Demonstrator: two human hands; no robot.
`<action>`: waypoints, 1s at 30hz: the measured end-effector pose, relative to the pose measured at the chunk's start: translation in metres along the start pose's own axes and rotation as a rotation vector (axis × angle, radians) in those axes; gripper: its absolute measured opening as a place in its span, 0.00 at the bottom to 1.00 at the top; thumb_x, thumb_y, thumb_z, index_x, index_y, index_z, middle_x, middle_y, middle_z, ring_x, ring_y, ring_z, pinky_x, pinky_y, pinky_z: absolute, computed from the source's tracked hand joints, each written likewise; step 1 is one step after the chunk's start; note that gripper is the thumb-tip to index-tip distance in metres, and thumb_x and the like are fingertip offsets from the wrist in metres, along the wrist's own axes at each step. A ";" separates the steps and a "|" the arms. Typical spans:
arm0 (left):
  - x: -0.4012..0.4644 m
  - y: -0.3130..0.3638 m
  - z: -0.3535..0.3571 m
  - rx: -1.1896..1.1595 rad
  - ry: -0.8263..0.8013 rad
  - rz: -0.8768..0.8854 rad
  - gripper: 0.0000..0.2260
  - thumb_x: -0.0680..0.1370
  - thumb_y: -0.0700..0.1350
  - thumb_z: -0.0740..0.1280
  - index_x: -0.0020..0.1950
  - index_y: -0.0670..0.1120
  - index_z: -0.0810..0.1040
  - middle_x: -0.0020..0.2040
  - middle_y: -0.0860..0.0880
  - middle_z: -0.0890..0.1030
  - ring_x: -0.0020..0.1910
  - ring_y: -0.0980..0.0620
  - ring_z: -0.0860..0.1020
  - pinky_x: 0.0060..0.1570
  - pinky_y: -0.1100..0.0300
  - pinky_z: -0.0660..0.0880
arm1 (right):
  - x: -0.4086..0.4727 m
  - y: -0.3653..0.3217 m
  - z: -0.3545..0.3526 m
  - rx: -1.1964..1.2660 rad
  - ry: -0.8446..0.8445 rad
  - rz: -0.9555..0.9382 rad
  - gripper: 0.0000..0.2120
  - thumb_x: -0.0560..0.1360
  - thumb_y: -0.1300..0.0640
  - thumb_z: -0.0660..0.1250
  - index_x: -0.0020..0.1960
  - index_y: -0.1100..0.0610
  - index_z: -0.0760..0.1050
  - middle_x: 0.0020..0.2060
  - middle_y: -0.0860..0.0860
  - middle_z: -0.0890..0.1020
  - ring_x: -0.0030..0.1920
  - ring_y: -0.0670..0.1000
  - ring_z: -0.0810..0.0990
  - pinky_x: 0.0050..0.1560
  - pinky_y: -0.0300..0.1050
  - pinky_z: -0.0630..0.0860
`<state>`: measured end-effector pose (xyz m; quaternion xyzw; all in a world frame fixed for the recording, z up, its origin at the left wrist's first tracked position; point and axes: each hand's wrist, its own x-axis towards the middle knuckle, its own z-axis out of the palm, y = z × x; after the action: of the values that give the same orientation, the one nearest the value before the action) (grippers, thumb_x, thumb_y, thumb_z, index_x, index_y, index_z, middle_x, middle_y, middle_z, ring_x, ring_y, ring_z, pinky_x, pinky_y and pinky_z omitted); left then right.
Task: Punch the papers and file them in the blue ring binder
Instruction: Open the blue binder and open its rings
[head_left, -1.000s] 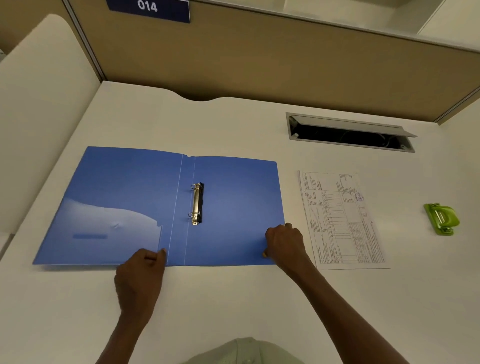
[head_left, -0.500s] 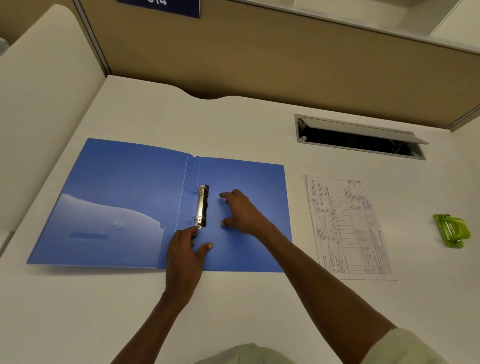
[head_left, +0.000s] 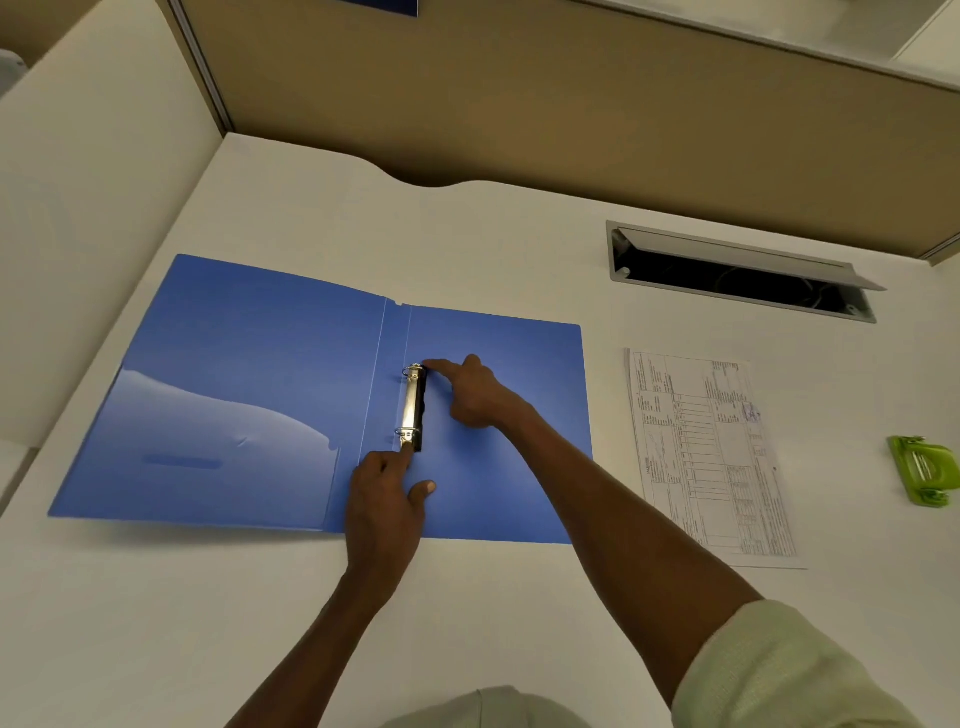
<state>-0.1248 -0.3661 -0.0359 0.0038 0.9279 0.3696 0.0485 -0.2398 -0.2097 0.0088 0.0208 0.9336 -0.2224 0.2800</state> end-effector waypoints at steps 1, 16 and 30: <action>0.000 0.001 0.000 -0.001 -0.001 -0.001 0.21 0.73 0.45 0.73 0.64 0.40 0.77 0.53 0.42 0.78 0.53 0.43 0.77 0.50 0.52 0.76 | 0.001 0.000 0.000 0.003 0.000 0.005 0.34 0.75 0.68 0.60 0.76 0.46 0.57 0.62 0.63 0.65 0.58 0.65 0.72 0.55 0.51 0.73; 0.011 0.014 0.000 -0.143 0.132 -0.196 0.08 0.78 0.46 0.67 0.51 0.43 0.82 0.44 0.45 0.84 0.39 0.51 0.76 0.33 0.64 0.66 | 0.000 0.000 0.006 0.195 0.001 0.088 0.33 0.74 0.68 0.59 0.73 0.43 0.62 0.64 0.60 0.64 0.64 0.64 0.69 0.64 0.58 0.72; 0.020 0.007 -0.001 -0.375 -0.029 -0.289 0.12 0.77 0.50 0.68 0.53 0.43 0.80 0.46 0.45 0.82 0.46 0.47 0.79 0.43 0.59 0.75 | -0.010 -0.004 -0.011 0.766 -0.027 0.102 0.32 0.70 0.79 0.60 0.68 0.53 0.72 0.65 0.59 0.73 0.56 0.52 0.72 0.56 0.47 0.72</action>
<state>-0.1448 -0.3606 -0.0319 -0.1327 0.8332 0.5246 0.1138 -0.2377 -0.2075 0.0243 0.1674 0.7770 -0.5410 0.2747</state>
